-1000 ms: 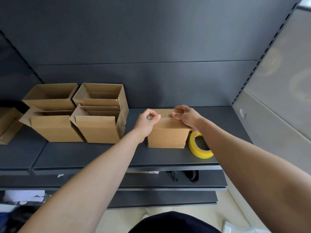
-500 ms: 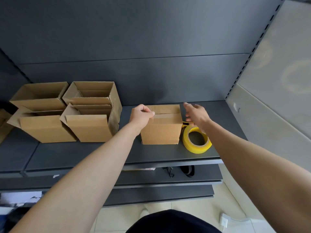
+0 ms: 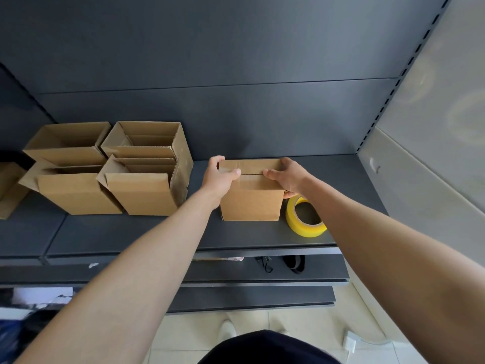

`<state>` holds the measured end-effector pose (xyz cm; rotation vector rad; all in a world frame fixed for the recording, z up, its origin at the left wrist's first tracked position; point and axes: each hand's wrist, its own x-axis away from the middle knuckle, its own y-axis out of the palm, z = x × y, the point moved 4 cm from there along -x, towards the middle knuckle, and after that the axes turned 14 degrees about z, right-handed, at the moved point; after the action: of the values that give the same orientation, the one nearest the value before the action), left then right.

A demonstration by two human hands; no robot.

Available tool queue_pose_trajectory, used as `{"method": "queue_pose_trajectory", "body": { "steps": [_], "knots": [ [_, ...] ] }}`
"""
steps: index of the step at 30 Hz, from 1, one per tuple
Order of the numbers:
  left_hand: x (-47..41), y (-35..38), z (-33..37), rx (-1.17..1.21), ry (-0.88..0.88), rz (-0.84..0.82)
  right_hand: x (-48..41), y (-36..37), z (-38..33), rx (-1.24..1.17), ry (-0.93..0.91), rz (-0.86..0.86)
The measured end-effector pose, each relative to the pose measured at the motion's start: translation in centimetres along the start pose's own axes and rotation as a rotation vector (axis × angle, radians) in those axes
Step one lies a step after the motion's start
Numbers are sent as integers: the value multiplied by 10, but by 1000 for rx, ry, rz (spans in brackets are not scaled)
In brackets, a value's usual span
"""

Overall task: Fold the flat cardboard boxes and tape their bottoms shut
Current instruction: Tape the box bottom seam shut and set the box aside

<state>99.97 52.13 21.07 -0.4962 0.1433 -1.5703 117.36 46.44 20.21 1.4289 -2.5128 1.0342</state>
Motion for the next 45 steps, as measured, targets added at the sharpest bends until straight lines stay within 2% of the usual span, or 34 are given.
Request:
{"method": "queue_pose_trajectory", "body": {
  "steps": [12, 16, 18, 20, 23, 24, 27, 31, 35, 40, 45],
  "knots": [
    [1, 0, 2, 8, -1, 33, 4, 1, -2, -1, -14, 20],
    [-1, 0, 2, -33, 14, 46, 12, -11, 17, -149, -11, -43],
    [-2, 0, 4, -66, 30, 49, 9, -25, 35, -230, 57, 89],
    [-3, 3, 3, -97, 48, 47, 5, -35, 55, -47, 70, 178],
    [0, 3, 7, -188, 138, 60, 9, -27, 75, 534, 13, -32],
    [0, 4, 10, -242, 199, 70, 11, -21, 82, 648, 28, -109],
    [1, 9, 14, -394, 349, 85, 14, -7, 93, 844, 9, -175],
    [3, 10, 12, -314, 336, 53, 14, -5, 87, 995, -66, -124],
    [-1, 7, 13, -285, 293, 55, 14, -33, 61, 949, -92, -90],
    [-5, 8, 15, -273, 266, 29, 24, -77, 10, 660, -131, 23],
    [-9, 9, 13, -226, 241, 16, 30, -108, -40, 453, -302, -36]
  ]
}}
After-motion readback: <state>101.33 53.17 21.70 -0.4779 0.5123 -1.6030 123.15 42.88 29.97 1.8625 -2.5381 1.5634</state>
